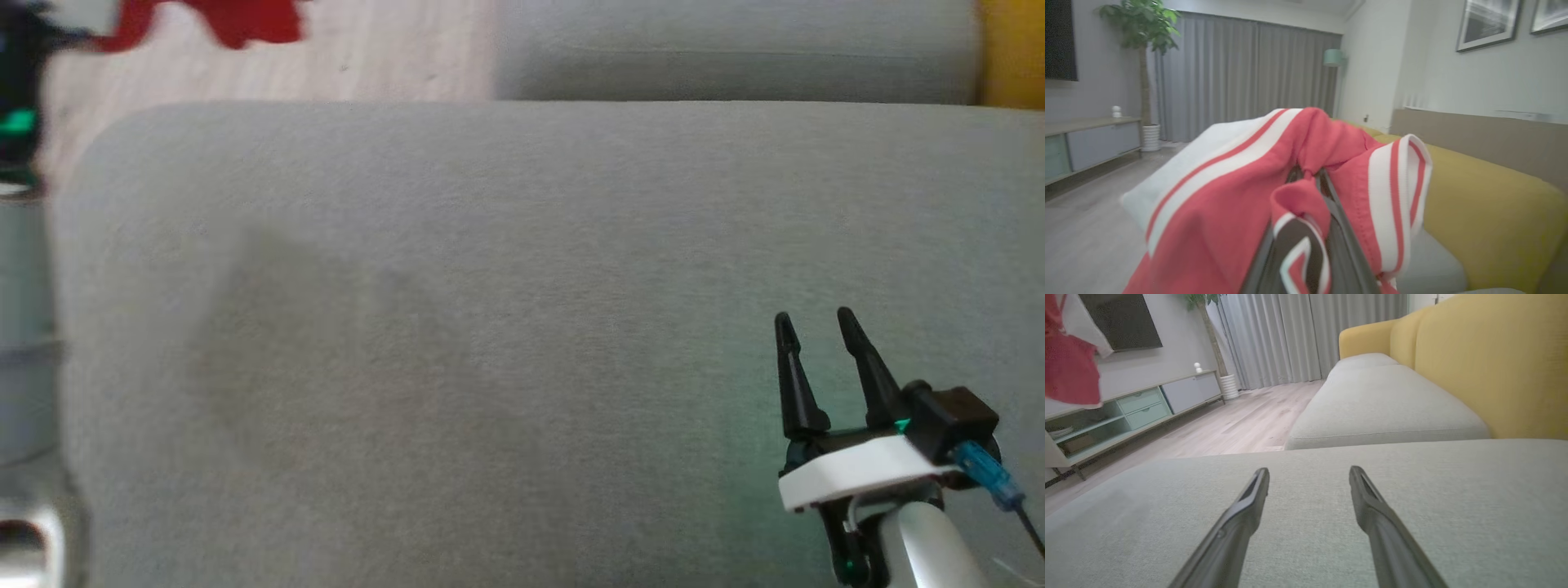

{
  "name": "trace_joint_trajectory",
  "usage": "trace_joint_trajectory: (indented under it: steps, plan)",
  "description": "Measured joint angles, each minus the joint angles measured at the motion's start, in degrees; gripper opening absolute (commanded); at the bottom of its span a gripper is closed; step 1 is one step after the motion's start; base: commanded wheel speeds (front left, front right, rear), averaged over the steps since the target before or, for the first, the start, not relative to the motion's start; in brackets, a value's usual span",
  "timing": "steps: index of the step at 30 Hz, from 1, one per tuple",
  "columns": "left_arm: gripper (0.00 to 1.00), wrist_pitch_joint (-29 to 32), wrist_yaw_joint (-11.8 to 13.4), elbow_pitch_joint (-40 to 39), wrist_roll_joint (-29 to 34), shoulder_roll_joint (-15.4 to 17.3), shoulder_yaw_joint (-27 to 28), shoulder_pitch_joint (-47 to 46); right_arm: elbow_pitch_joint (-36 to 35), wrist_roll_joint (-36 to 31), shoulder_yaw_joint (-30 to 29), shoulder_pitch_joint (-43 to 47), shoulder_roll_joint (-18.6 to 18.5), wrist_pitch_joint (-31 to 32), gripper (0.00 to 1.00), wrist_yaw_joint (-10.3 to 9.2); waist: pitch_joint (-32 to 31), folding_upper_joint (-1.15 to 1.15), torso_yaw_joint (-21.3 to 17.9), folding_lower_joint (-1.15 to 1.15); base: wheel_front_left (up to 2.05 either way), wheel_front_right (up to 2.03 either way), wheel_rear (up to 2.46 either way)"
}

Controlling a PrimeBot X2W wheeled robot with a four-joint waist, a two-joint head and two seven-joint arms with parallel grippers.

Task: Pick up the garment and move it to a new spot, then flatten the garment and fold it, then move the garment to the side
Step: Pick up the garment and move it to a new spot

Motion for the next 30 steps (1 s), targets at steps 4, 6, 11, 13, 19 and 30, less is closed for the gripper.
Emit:
trace_joint_trajectory:
  steps: [4, 6, 11, 13, 19, 30]
  plan:
    - [0.0, 1.53, -0.53, -2.96, -3.38, -5.13, -3.61, -0.2, 0.29, 0.09, -0.25, 0.01, 0.0, -0.43, 1.0, 0.0, -0.99, 0.0, -3.71, 0.0, 0.0, 0.0, 0.0]
    - [0.0, 2.03, -0.76, -4.43, -5.23, -7.56, -5.13, 0.15, 0.27, 0.08, -0.3, -0.01, 0.01, -0.43, 1.0, 0.0, -1.05, 0.0, -5.66, 0.01, 0.0, 0.0, 0.0]
    - [0.0, 1.93, -1.21, -6.78, -8.03, -12.56, -8.89, 4.24, -0.1, 0.07, -0.3, -0.18, 0.01, -0.42, 1.0, 0.0, 0.0, 0.0, -10.63, 0.01, 0.0, 0.0, 0.0]
    - [0.0, 1.53, -1.27, -6.23, -8.55, -14.01, -10.45, 7.32, -0.2, 0.08, -0.31, -0.31, 0.01, -0.43, 1.0, 0.0, 0.84, 0.0, -12.47, 0.01, 0.0, 0.0, 0.0]
    - [0.0, -4.71, -1.48, 2.37, -5.13, -14.89, -14.43, 17.57, -0.22, 0.85, 0.9, -1.88, 0.01, -0.64, 1.0, 0.0, 4.14, 0.0, -17.2, 0.02, 0.0, 0.0, 0.0]
    - [1.0, -23.1, -0.25, 20.92, 6.49, -14.54, -19.14, 21.99, 1.21, 1.31, 0.98, -3.77, 0.0, -1.51, 1.0, 0.0, 7.0, 0.0, -19.91, 0.02, 0.0, 0.0, 0.0]
